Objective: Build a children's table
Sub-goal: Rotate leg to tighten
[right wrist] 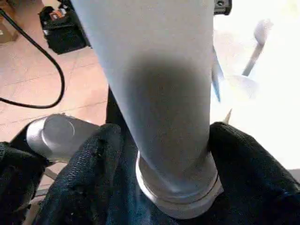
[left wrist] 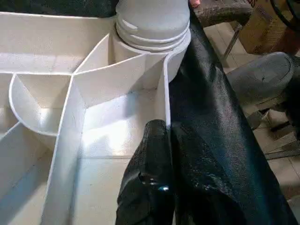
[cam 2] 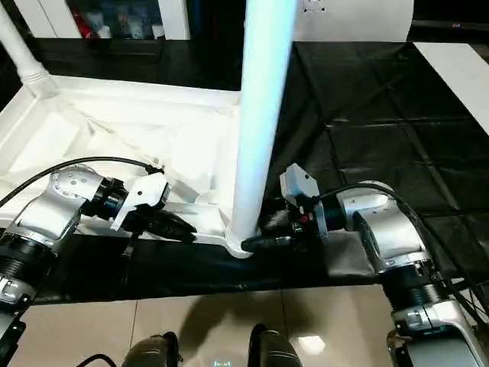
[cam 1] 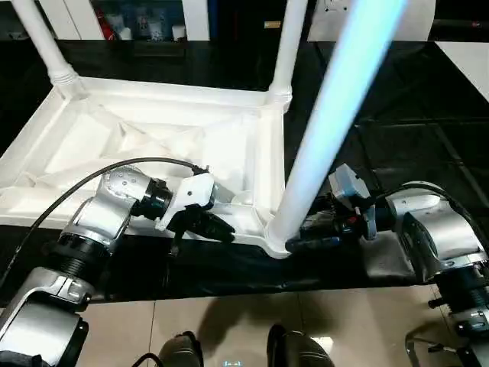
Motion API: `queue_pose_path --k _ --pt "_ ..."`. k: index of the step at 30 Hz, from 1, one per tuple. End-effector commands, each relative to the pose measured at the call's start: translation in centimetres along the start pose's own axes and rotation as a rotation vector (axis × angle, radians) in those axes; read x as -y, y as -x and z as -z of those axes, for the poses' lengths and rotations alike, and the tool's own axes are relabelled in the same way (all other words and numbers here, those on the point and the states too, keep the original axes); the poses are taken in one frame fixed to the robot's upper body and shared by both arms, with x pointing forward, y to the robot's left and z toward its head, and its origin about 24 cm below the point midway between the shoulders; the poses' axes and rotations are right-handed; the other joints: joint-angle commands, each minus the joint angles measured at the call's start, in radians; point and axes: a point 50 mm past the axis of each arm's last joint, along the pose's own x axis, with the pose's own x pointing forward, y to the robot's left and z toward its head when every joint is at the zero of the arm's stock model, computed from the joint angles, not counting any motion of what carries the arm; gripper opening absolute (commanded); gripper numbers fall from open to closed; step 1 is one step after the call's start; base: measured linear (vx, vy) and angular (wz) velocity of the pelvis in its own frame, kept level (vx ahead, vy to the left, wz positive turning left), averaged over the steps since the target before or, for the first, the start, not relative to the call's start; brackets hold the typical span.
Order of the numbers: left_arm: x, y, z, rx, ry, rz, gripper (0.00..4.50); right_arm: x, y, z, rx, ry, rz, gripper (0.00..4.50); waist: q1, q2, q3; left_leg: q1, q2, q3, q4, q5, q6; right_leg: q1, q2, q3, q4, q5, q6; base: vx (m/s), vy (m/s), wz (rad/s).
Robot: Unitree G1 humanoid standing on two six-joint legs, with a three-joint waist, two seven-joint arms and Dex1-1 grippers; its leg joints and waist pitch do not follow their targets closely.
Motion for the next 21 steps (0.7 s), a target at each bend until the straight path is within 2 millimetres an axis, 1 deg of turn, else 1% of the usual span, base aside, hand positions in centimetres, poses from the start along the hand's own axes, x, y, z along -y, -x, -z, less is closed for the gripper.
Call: queue_pose_path --k 1,2,3,5,6,9,10,11,13,16,17,19,20,21 --pt "0.5 -0.8 0.4 -0.038 0.002 0.079 0.0 -0.1 -0.2 0.1 0.0 0.002 -0.028 2.78 -0.002 -0.005 -0.074 0.005 0.034 0.004 -0.053 -0.109 0.126 0.073 -0.058 0.049 -0.049 -0.21 -0.257 0.0 0.0 0.0" --pt "0.5 -0.8 0.4 -0.039 0.001 0.079 0.0 0.0 -0.3 0.1 0.003 0.001 -0.031 2.59 -0.001 -0.005 -0.074 0.005 0.033 0.004 -0.053 -0.111 0.123 0.074 -0.058 0.049 -0.049 -0.216 -0.256 0.0 0.0 0.0" --pt "0.4 -0.7 0.5 -0.04 0.0 0.078 0.0 0.0 -0.3 0.0 0.005 0.002 -0.03 2.59 -0.001 -0.006 -0.074 0.005 0.033 0.004 -0.053 -0.112 0.122 0.074 -0.058 0.049 -0.05 -0.219 -0.254 0.0 0.0 0.0" --pt "0.4 -0.7 0.5 -0.041 -0.002 0.077 0.0 0.1 -0.4 -0.1 0.012 0.003 -0.031 2.44 -0.001 -0.006 -0.074 0.005 0.032 0.004 -0.053 -0.112 0.121 0.074 -0.058 0.049 -0.05 -0.221 -0.253 0.0 0.0 0.0" --pt "0.4 -0.7 0.5 -0.041 -0.003 0.076 0.0 0.1 -0.4 -0.1 0.014 0.003 -0.033 2.27 -0.001 -0.005 -0.074 0.005 0.033 0.004 -0.053 -0.11 0.121 0.074 -0.058 0.049 -0.05 -0.217 -0.255 0.0 0.0 0.0" --pt "0.3 -0.8 0.5 -0.038 -0.002 0.07 0.0 0.1 -0.5 -0.1 0.02 -0.002 -0.038 2.17 -0.001 -0.004 -0.073 0.006 0.034 0.004 -0.054 -0.117 0.119 0.073 -0.059 0.049 -0.05 -0.225 -0.254 0.0 0.0 0.0" --pt "0.3 -0.8 0.5 -0.038 -0.002 0.07 0.0 0.1 -0.5 -0.1 0.02 -0.002 -0.038 2.05 -0.001 -0.005 -0.073 0.007 0.034 0.004 -0.054 -0.119 0.118 0.073 -0.058 0.049 -0.051 -0.227 -0.254 0.0 0.0 0.0" --pt "0.2 -0.8 0.5 -0.029 0.005 0.051 0.0 -0.1 -0.7 -0.1 0.04 -0.021 -0.04 2.01 0.0 -0.006 -0.073 0.006 0.034 0.004 -0.055 -0.12 0.117 0.074 -0.058 0.049 -0.051 -0.23 -0.252 0.0 0.0 0.0" --pt "0.1 -0.8 0.4 -0.022 0.012 0.038 0.0 -0.2 -0.8 -0.1 0.055 -0.036 -0.039 2.0 0.0 -0.006 -0.073 0.005 0.034 0.004 -0.055 -0.119 0.117 0.074 -0.058 0.049 -0.051 -0.232 -0.251 0.0 0.0 0.0" --pt "-0.3 -1.3 0.0 0.024 0.043 -0.03 0.0 -0.6 -1.2 -0.4 0.105 -0.085 -0.012 1.97 0.003 -0.006 -0.073 0.007 0.034 0.005 -0.055 -0.116 0.114 0.073 -0.058 0.05 -0.052 -0.239 -0.245 0.0 0.0 0.0" --pt "-0.7 -1.7 -0.4 0.05 0.065 -0.095 0.0 -0.9 -1.8 -0.3 0.11 -0.119 0.03 1.97 0.006 -0.005 -0.069 0.006 0.035 0.004 -0.057 -0.122 0.106 0.072 -0.057 0.051 -0.055 -0.255 -0.239 0.0 0.0 0.0" --pt "-0.8 -1.8 -0.5 0.052 0.073 -0.104 0.0 -0.9 -2.0 -0.3 0.107 -0.12 0.041 1.97 0.007 -0.005 -0.069 0.008 0.034 0.003 -0.058 -0.137 0.096 0.07 -0.058 0.05 -0.059 -0.287 -0.23 0.0 0.0 0.0" --pt "-1.2 -2.5 -0.9 0.076 0.115 -0.166 0.0 -0.8 -3.0 -0.2 0.09 -0.119 0.124 1.97 0.005 -0.007 -0.066 0.006 0.032 0.002 -0.061 -0.156 0.082 0.07 -0.059 0.049 -0.065 -0.341 -0.21 0.0 0.0 0.0" --pt "-1.4 -2.9 -1.2 0.094 0.137 -0.193 0.0 -0.6 -3.5 -0.2 0.085 -0.121 0.176 1.97 0.002 -0.006 -0.058 0.005 0.029 0.0 -0.065 -0.182 0.063 0.066 -0.059 0.049 -0.074 -0.414 -0.182 0.0 0.0 0.0"
